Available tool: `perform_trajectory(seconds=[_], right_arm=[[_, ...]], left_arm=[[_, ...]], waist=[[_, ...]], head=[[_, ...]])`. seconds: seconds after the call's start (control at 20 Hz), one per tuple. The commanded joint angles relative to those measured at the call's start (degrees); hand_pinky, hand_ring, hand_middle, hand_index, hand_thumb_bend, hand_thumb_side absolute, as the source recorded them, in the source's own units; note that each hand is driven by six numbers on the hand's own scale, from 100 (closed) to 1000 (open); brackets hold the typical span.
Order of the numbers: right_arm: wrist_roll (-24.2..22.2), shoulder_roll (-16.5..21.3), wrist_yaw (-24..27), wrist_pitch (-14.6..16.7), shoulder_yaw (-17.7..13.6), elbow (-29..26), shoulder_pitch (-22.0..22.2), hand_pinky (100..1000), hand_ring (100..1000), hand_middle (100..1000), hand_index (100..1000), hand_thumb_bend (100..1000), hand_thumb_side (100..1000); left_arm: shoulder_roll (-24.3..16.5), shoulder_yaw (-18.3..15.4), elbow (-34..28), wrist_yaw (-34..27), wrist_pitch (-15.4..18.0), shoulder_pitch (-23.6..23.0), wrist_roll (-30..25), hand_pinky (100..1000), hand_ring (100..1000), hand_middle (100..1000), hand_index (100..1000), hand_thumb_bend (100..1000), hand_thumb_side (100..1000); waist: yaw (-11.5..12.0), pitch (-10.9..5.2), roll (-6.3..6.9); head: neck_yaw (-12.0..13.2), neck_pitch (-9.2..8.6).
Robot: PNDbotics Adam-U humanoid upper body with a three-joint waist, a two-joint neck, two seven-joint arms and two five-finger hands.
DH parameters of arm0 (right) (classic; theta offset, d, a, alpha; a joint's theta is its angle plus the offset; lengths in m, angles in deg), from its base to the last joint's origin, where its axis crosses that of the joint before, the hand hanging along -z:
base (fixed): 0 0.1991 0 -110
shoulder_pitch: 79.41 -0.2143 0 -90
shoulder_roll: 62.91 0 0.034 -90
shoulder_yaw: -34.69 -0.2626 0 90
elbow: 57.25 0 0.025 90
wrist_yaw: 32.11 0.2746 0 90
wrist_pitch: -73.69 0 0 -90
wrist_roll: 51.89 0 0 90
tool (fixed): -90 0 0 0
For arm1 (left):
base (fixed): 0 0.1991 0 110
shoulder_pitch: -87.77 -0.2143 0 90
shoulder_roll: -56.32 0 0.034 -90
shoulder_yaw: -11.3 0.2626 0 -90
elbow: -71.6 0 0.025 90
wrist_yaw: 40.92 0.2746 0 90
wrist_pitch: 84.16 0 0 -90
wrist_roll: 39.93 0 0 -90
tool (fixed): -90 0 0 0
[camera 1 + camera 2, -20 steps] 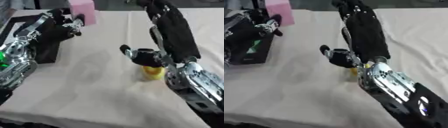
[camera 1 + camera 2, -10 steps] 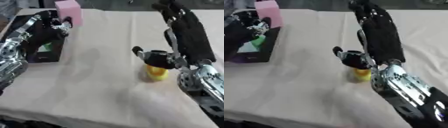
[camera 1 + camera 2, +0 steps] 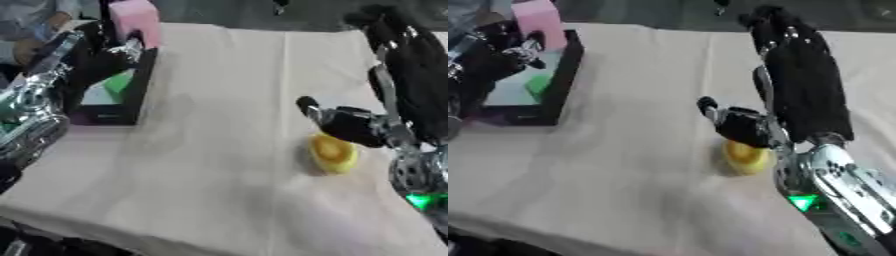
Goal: Pick up the objects with one hand, pass them to the other hand, and then place them into the box on the other side of the table.
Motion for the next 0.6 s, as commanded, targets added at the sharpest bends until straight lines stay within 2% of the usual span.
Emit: perform_trajectory(seconds=[0.05, 0.6], right_arm=[[0.82, 0.95, 0.31, -0.11, -0.83, -1.19, -0.88, 870, 882, 852, 858, 663, 263], [3.20, 1.46, 1.20, -0.28, -1.39, -1.19, -0.51, 868, 880, 852, 856, 662, 261]], left_arm=[[-1.19, -1.75, 2.78, 1.36, -10.17, 0.43, 12.05, 1000, 586, 437, 255, 100, 279], [0.41, -3.61, 14.65, 6.45, -9.31, 1.01, 13.54, 1000, 611, 465, 309, 100, 269]], waist=[[-0.15, 0.09, -0.62], [-1.24, 1.01, -0.47]], head=[[0.91, -0.71], [1.23, -0.85]])
